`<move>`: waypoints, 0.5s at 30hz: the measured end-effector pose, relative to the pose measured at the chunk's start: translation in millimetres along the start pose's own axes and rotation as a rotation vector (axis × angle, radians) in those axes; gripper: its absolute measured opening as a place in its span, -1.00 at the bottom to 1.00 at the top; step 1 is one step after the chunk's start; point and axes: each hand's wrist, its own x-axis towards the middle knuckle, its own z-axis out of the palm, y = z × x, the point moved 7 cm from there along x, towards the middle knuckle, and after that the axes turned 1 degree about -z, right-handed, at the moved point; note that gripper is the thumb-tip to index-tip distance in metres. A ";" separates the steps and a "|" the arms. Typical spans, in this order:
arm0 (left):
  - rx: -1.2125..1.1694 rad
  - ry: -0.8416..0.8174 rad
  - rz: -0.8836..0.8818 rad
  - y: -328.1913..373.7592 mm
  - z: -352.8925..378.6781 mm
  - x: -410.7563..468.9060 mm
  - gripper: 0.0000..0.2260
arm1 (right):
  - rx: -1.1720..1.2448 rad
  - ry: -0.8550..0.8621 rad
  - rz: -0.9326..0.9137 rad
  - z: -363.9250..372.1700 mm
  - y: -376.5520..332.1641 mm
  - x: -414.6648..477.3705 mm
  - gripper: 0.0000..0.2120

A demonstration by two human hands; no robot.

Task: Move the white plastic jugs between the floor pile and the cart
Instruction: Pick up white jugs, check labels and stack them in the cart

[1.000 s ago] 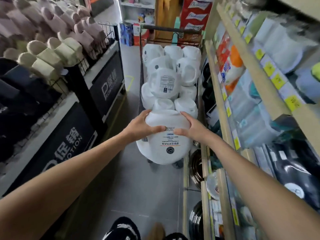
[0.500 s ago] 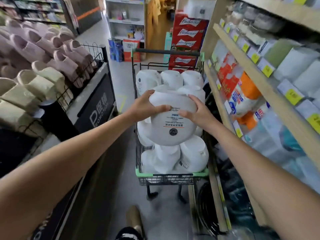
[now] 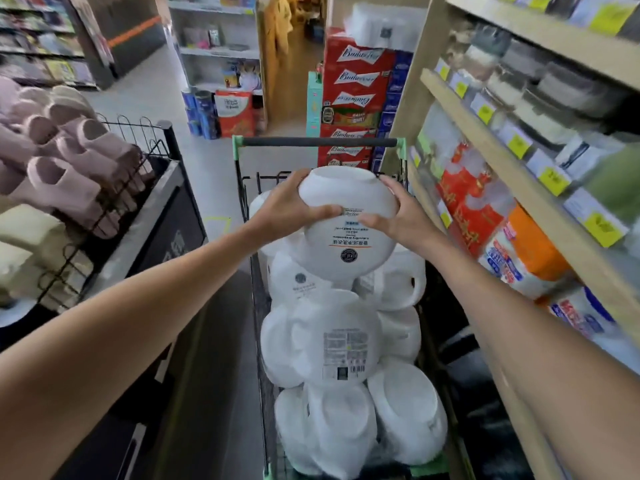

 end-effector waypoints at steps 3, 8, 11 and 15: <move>-0.017 0.034 -0.007 -5.6 1.3 43.6 -0.26 | 0.035 -0.027 -0.029 -8.1 6.6 47.4 0.09; 0.002 0.062 -0.030 -13.7 8.5 119.2 -0.23 | 0.024 -0.062 -0.024 -23.7 28.4 125.6 0.04; 0.006 0.113 -0.058 -25.3 11.5 162.8 -0.18 | 0.049 -0.079 -0.029 -29.6 40.0 172.2 -0.10; -0.043 0.226 -0.108 -34.6 7.0 213.9 -0.33 | 0.132 -0.010 -0.015 -39.3 52.0 221.4 -0.17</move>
